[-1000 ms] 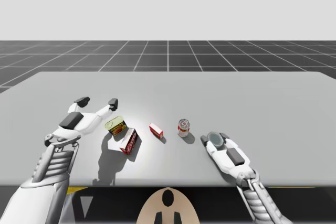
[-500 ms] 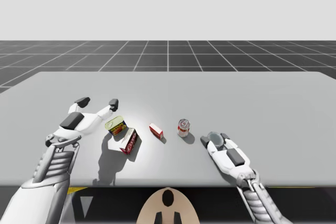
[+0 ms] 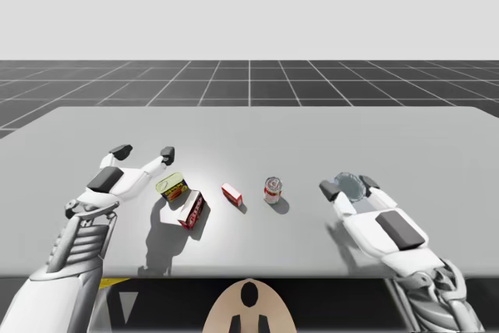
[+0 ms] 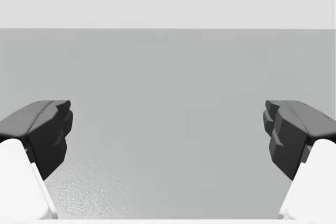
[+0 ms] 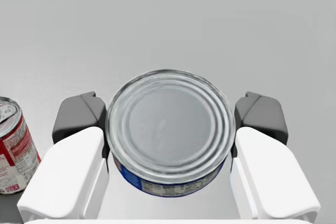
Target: Grasp the tuna can and hold it up.
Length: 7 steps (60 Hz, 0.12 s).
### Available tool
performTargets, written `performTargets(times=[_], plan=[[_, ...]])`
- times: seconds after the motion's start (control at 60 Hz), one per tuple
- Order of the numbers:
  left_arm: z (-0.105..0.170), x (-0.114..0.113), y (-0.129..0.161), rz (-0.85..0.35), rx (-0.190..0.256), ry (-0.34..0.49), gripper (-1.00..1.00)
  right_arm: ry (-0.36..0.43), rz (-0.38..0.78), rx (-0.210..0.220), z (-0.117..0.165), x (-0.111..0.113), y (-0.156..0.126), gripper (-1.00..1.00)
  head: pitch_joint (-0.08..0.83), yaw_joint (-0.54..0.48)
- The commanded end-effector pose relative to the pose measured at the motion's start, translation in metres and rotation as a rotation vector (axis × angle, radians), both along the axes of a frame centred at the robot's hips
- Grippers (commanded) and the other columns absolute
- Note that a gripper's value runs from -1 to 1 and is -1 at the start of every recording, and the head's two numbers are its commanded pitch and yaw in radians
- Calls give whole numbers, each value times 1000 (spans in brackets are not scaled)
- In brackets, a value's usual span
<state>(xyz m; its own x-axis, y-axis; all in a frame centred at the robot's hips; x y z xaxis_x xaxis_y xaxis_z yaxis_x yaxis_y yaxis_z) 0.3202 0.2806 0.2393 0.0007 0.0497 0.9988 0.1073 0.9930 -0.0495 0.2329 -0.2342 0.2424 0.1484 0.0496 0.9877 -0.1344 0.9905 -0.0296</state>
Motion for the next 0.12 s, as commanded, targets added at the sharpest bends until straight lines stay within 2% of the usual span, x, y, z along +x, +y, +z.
performTargets(times=[0.017,0.117], plan=[[1,0,1,3,-2,-1,-1000,-219,-4,7,72,-3,-1,977,318,-384],[1,0,1,5,-2,-2,-1000,-399,-23,-16,109,-8,0,948,312,-383]])
